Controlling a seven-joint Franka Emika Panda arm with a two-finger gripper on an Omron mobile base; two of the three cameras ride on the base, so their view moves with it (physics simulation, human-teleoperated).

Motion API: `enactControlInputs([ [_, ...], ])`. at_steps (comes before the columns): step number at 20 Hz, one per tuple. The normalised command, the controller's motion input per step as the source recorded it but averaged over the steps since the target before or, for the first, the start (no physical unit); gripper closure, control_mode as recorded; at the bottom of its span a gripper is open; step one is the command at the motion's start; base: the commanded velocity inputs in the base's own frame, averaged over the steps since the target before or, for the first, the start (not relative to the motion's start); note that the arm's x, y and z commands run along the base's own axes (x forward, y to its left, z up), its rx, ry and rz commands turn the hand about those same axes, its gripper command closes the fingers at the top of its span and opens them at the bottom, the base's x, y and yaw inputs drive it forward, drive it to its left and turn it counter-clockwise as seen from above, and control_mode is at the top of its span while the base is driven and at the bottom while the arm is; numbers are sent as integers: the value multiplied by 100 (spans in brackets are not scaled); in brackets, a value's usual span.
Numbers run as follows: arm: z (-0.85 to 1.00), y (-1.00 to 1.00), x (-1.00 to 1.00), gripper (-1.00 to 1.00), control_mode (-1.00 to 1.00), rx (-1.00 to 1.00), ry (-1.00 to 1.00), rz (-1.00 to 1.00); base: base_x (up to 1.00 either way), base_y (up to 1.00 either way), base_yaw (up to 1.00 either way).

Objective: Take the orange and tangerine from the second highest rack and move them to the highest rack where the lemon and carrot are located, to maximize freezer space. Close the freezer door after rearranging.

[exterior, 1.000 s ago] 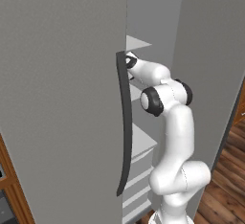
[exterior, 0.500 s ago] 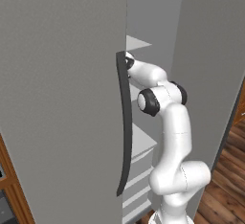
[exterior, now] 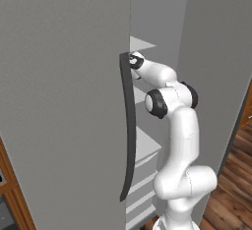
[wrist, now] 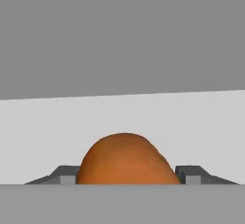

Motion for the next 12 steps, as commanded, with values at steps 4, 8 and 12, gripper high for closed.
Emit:
enactControlInputs([
  [4, -1, -22, -70, 100, -100, 11, 0, -21, 0, 0, 0],
  [8, 1, -13, -85, 100, -100, 16, 0, -28, 0, 0, 0],
  [12, 17, -11, -87, 100, -100, 12, 0, -23, 0, 0, 0],
])
